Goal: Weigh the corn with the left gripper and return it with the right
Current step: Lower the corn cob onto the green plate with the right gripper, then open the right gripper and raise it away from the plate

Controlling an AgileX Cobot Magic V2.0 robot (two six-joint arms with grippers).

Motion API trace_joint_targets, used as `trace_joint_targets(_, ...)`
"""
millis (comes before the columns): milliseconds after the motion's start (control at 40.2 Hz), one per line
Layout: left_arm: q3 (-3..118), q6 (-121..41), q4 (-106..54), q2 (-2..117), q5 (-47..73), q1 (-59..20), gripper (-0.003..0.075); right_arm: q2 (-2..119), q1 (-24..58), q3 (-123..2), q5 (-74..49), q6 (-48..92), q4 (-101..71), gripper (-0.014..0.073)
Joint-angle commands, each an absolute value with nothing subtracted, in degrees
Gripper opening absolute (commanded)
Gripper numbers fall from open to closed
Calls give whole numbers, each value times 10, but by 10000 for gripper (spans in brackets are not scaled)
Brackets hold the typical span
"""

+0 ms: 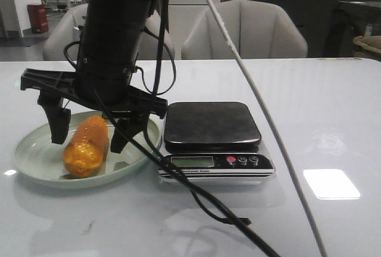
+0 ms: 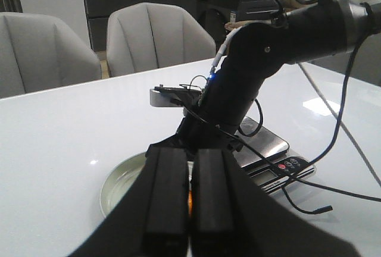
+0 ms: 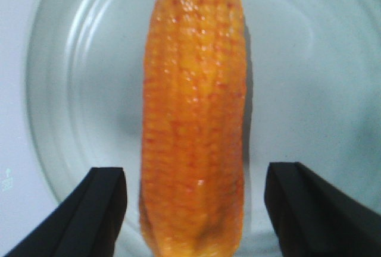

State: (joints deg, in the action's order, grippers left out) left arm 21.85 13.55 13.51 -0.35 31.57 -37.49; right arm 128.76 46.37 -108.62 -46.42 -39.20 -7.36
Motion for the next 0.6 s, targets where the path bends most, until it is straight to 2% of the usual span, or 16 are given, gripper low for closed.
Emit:
trace_joint_targets(0, 233, 137, 139, 2, 273, -375, 134, 1241, 455, -1125, -487, -366, -74, 598)
trace_joint_targets(348, 233, 137, 139, 2, 273, -375, 134, 1166, 417, -1157, -648, -100, -101, 598)
trace_joint_targets(572, 233, 137, 139, 2, 273, -375, 134, 1116, 391, -1155, -705, -27, -101, 598)
